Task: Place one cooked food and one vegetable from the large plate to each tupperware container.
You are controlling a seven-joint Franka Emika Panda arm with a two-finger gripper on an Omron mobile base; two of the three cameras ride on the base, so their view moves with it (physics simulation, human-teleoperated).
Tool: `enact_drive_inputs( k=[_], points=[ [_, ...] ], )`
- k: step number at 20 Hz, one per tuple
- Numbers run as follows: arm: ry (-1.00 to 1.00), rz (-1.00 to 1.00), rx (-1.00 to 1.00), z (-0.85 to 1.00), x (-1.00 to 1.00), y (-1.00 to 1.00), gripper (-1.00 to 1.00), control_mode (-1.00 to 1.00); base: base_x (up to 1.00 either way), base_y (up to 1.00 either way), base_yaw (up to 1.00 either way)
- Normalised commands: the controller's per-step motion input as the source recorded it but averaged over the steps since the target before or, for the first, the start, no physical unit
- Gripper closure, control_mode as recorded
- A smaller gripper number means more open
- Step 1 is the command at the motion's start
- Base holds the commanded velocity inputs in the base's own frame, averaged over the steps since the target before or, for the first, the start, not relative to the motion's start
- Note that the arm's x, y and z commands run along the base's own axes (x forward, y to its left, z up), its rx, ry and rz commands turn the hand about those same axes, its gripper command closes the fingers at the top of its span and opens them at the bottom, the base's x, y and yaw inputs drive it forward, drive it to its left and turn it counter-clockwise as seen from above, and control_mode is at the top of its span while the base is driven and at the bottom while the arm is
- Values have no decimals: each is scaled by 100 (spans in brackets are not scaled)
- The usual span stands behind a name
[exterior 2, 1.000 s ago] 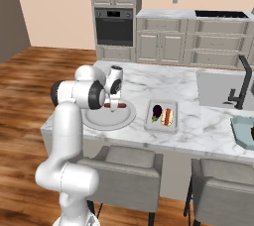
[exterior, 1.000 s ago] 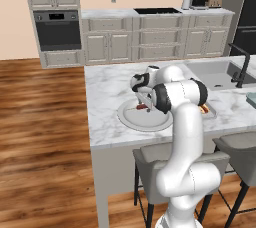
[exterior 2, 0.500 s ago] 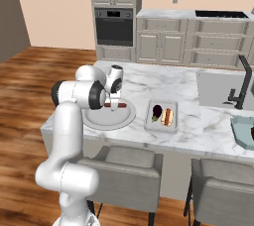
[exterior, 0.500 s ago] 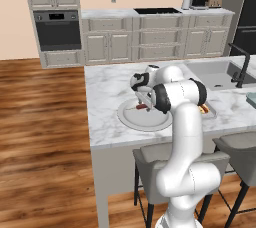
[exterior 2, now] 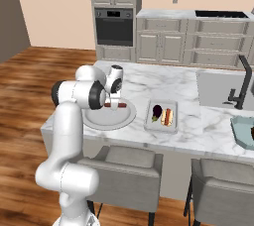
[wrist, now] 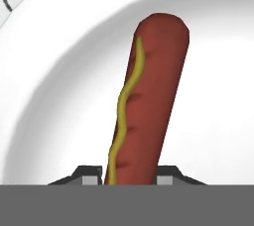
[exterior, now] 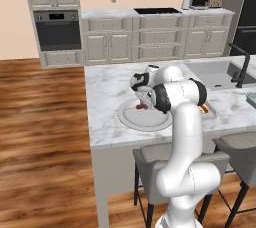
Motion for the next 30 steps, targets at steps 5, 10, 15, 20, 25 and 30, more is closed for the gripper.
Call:
enact_drive_inputs(
  k=[5, 10, 15, 20, 25, 30],
  points=[
    [0, -2, -2, 6, -9, -2, 100, -100, 0, 0, 0],
    [14, -8, -6, 66, -49, 0, 100, -100, 0, 0, 0],
    [5, -4, 0, 91, -100, 0, 100, -100, 0, 0, 0],
    [0, -4, 0, 65, -100, 0, 100, -100, 0, 0, 0],
    [0, 0, 0, 45, -100, 0, 100, -100, 0, 0, 0],
    [0, 0, 0, 17, -100, 0, 100, -100, 0, 0, 0]
  ],
)
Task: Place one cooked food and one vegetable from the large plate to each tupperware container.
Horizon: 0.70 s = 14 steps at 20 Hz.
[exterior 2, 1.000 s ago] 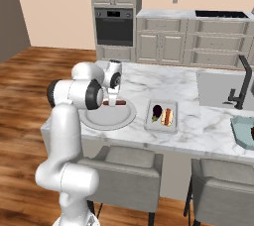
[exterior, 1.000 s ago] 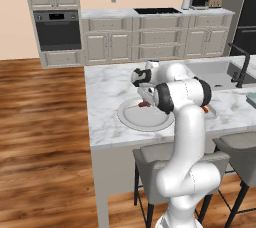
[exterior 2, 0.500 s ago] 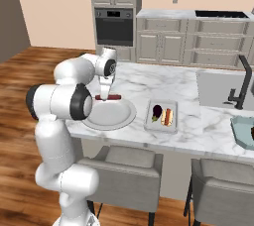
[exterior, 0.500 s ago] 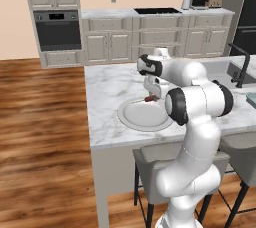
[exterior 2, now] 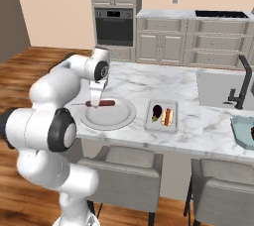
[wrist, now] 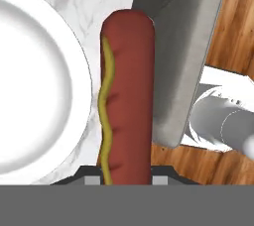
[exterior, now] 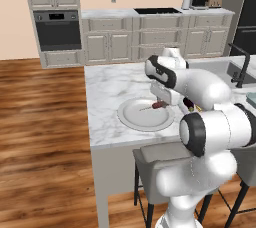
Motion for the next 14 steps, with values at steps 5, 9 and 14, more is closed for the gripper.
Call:
enact_drive_inputs(
  k=[5, 9, 14],
  points=[
    [0, 0, 0, 0, -95, 0, 100, -100, 0, 0, 0],
    [-1, 0, 0, 0, -84, 3, 100, -100, 0, 0, 0],
    [0, -1, 0, 0, -3, 0, 100, -100, 0, 0, 0]
  ],
)
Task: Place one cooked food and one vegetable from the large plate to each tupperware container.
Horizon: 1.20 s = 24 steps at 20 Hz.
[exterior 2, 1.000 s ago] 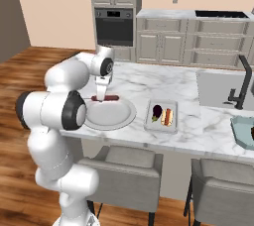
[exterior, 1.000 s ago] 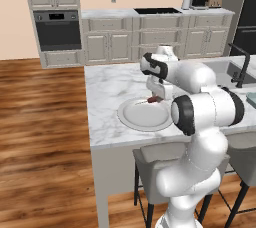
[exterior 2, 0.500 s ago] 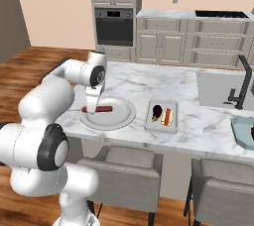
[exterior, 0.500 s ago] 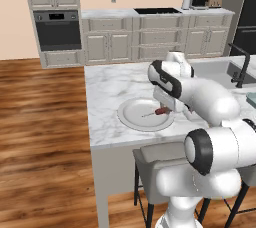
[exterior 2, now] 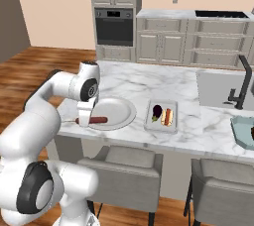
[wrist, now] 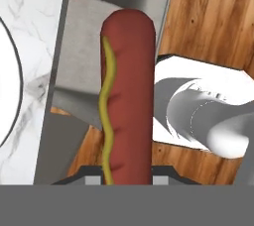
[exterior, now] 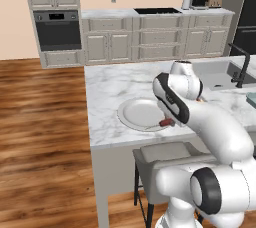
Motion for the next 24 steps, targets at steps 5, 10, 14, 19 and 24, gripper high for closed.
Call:
enact_drive_inputs(
  k=[5, 10, 14, 19, 24],
  points=[
    [-1, 0, 0, 0, 0, 0, 100, 100, 2, 0, 0],
    [0, 0, 0, 0, 0, 0, 100, 100, 5, -69, 0],
    [0, 0, 0, 0, 0, 0, 100, 100, 8, -100, 0],
    [0, 0, 0, 0, 0, 0, 100, 100, 6, -100, 0],
    [0, 0, 0, 0, 0, 0, 100, 100, 3, -100, 0]
  ],
)
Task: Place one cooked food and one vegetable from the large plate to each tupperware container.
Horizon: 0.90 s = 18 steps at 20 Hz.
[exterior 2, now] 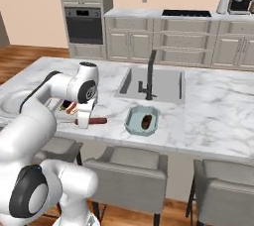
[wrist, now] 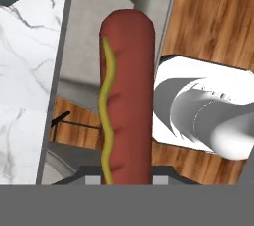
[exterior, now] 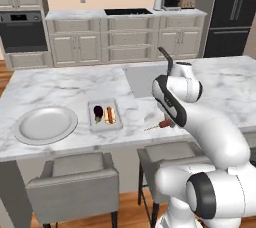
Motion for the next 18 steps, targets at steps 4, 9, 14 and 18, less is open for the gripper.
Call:
enact_drive_inputs(
  k=[4, 9, 14, 18],
  points=[
    [0, 0, 0, 0, 0, 0, 100, 100, 16, -91, 1],
    [0, 0, 0, 0, 0, 0, 100, 100, 47, -26, 3],
    [0, 0, 0, 0, 0, 0, 100, 100, 37, 0, 0],
    [1, 9, 0, 0, 46, 0, 100, -100, 0, 0, 0]
  ],
)
